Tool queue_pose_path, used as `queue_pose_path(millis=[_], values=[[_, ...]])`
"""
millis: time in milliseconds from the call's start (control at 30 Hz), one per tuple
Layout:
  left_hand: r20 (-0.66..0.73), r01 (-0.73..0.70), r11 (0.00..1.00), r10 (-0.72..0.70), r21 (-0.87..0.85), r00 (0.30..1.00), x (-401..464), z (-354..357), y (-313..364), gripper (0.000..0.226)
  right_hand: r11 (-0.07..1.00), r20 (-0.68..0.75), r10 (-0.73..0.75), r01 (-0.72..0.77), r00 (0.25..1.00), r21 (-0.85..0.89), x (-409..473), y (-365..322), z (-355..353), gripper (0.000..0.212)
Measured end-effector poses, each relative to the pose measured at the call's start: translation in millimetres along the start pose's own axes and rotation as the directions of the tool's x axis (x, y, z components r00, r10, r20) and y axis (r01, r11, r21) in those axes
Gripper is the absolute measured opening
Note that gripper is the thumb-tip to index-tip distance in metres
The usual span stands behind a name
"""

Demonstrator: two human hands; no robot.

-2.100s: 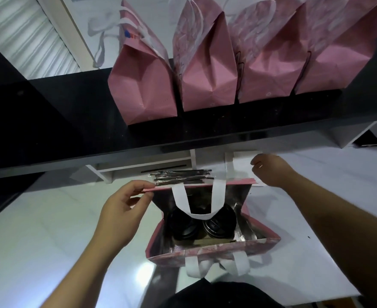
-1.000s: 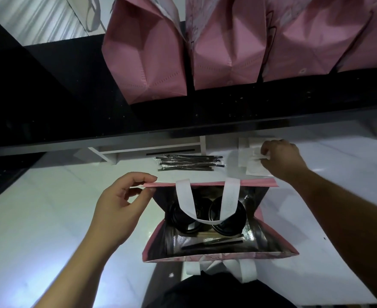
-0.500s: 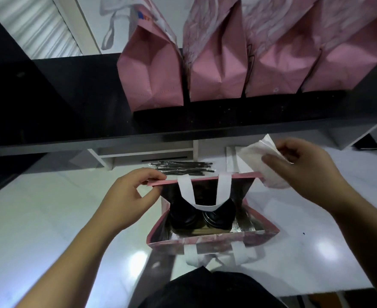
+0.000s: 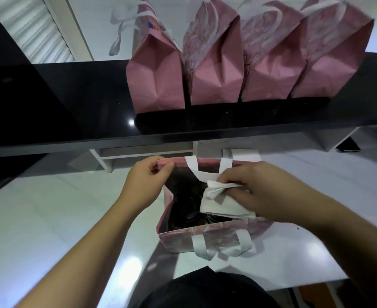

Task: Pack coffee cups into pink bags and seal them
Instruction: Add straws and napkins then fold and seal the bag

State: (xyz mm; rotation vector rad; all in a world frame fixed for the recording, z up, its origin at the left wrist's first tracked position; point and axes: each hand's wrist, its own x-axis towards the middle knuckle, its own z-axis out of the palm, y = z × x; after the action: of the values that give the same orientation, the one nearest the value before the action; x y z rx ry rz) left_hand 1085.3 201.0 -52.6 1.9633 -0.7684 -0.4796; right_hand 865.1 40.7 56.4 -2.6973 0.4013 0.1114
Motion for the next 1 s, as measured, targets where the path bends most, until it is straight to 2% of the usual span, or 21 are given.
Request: queue_pose_path(millis=[67,133,233,300,367,433,533,633,700,733,800,867,900,967,1000], values=[[-0.007,0.024,0.999,-0.024,-0.038,1.0,2.7,3.2,0.3,0.017,0.976,0.006,-0.014,0.015,1.0,-0.216,17.6,-6.6,16.8,0.018],[-0.018,0.041,0.998,-0.042,-0.053,0.999,5.6,4.9,0.3,0.017,0.96,0.071,-0.021,0.04,0.997,-0.277,33.3,-12.5,31.7,0.016],[-0.028,0.045,0.997,-0.047,-0.057,0.998,9.1,6.5,-1.8,0.017,0.995,0.282,-0.001,0.029,0.959,-0.095,51.8,-19.4,52.1,0.017],[-0.027,0.033,0.997,-0.035,-0.064,0.999,10.5,7.0,-2.4,0.016,0.995,0.373,0.053,-0.081,0.926,0.06,64.3,-15.5,61.6,0.016],[-0.021,0.022,0.997,-0.023,-0.077,1.0,10.9,7.6,-2.8,0.015,0.981,0.423,0.135,-0.18,0.896,0.07,80.0,-6.0,66.8,0.019],[-0.022,0.013,0.997,-0.015,-0.071,1.0,10.0,8.0,-3.1,0.015,0.976,0.438,0.198,-0.218,0.877,-0.006,92.4,3.3,73.0,0.024],[-0.023,0.006,0.999,-0.007,-0.045,1.0,8.5,7.2,-4.3,0.014,0.97,0.397,0.238,-0.197,0.886,-0.142,96.7,12.2,86.6,0.031],[-0.003,-0.009,0.999,0.009,-0.039,1.0,7.7,7.1,-4.8,0.014,0.94,0.307,0.223,-0.121,0.925,-0.319,90.1,20.3,100.0,0.011],[-0.001,-0.013,0.999,0.013,-0.03,1.0,6.9,5.9,-5.2,0.017,0.906,0.251,0.168,-0.049,0.953,-0.42,88.1,20.7,102.5,0.007],[-0.003,-0.012,1.0,0.012,-0.027,1.0,6.3,5.2,-5.8,0.019,0.904,0.213,0.161,-0.057,0.964,-0.423,84.4,15.2,98.2,0.005],[-0.01,-0.01,1.0,0.009,-0.02,1.0,4.4,3.4,-6.4,0.025,0.928,0.109,0.13,-0.082,0.986,-0.363,77.9,5.4,93.7,0.02],[-0.014,-0.012,1.0,0.012,-0.016,1.0,2.5,1.6,-5.8,0.023,0.925,0.165,0.051,0.016,0.985,-0.38,70.7,-3.5,82.0,0.025],[-0.014,-0.013,1.0,0.013,-0.015,1.0,1.6,0.7,-5.3,0.018,0.937,0.21,0.09,-0.011,0.974,-0.348,68.1,-8.1,77.8,0.033],[-0.012,-0.011,1.0,0.011,-0.018,1.0,0.0,-1.3,-4.1,0.013,0.939,0.16,0.097,-0.037,0.982,-0.343,58.3,-14.7,62.3,0.034],[-0.011,-0.004,1.0,0.004,-0.017,1.0,-0.9,-2.4,-4.1,0.013,0.957,0.131,0.11,-0.069,0.985,-0.283,51.0,-14.8,55.5,0.032]])
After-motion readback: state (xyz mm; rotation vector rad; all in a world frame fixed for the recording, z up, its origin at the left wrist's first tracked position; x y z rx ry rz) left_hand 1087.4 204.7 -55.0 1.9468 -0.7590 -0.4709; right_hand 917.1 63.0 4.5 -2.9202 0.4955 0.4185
